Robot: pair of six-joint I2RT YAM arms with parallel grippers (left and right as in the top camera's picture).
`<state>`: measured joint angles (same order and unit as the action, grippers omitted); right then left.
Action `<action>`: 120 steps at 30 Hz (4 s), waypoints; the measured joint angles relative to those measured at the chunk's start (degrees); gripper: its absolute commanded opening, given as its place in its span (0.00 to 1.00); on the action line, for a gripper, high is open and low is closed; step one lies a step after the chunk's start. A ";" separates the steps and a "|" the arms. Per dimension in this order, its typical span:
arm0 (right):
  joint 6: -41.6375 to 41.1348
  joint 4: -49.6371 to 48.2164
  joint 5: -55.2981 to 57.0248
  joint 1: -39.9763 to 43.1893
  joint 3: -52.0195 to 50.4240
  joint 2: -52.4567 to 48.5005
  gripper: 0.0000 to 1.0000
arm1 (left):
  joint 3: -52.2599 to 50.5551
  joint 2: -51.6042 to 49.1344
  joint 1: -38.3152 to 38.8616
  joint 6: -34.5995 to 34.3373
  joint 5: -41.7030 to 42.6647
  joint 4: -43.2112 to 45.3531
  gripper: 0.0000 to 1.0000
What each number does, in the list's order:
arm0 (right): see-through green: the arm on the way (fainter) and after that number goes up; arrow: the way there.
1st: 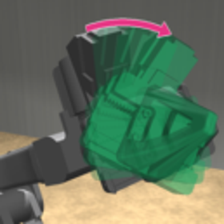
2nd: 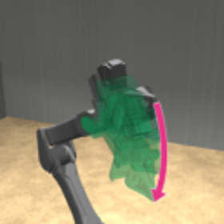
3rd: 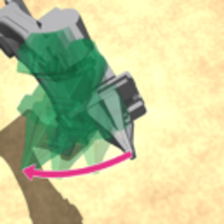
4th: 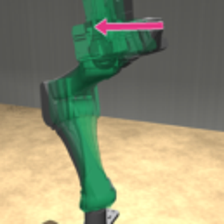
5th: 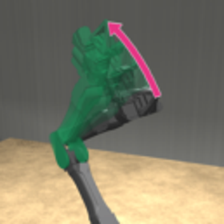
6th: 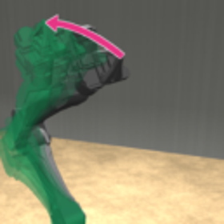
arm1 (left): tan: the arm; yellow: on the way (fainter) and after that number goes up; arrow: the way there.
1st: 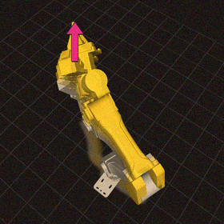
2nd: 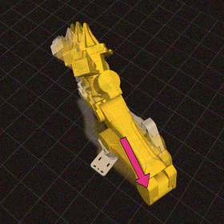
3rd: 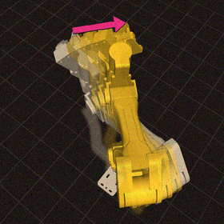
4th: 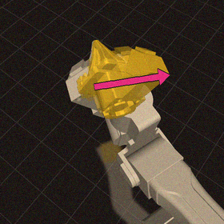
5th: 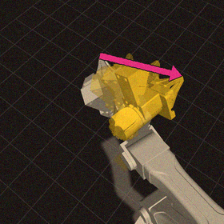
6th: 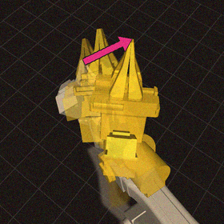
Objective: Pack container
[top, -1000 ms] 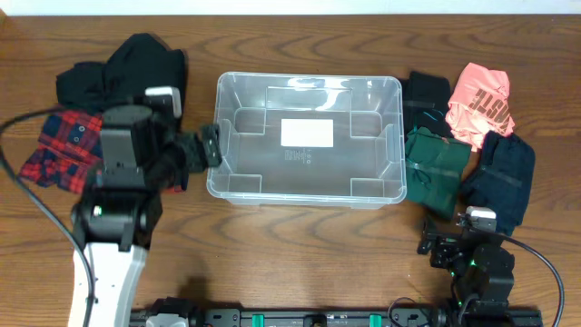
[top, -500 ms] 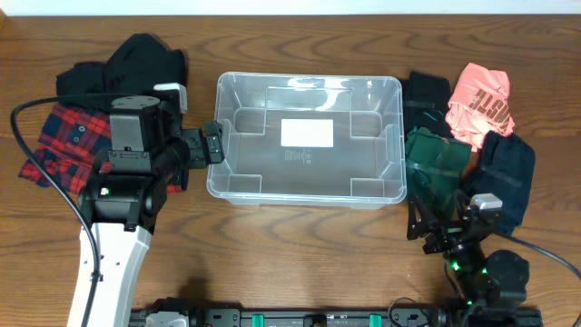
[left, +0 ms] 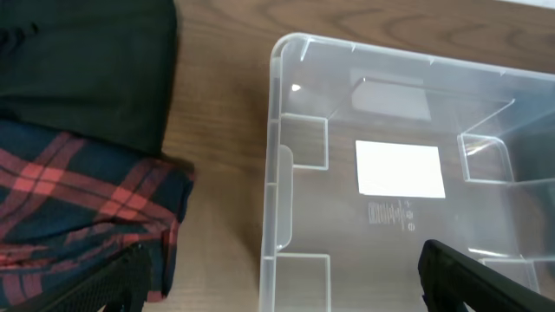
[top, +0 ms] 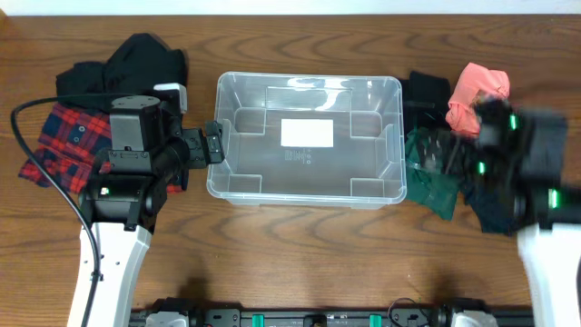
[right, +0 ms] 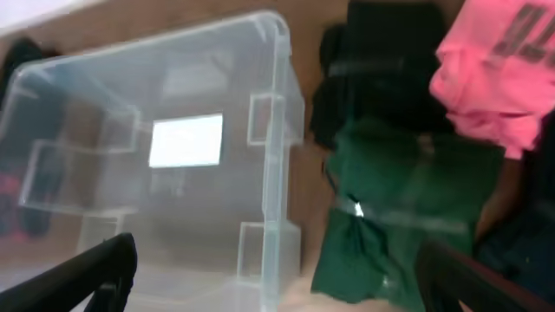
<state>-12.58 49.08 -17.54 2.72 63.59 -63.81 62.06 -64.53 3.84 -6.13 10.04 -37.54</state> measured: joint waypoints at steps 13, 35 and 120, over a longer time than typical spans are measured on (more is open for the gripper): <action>1.18 6.27 -2.40 26.75 15.13 -28.63 0.99 | 0.00 0.00 0.00 -0.02 0.02 -0.04 0.98; 15.39 3.91 -6.60 45.46 15.04 -50.23 0.99 | 0.00 0.00 0.00 -0.02 0.02 -0.04 0.98; 16.96 -0.94 -8.04 41.66 9.33 -51.63 0.20 | 0.00 0.00 0.00 0.00 0.02 -0.07 0.98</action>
<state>4.38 48.14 -25.58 44.38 72.93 -115.44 62.06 -64.53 3.84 -6.13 10.07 -37.60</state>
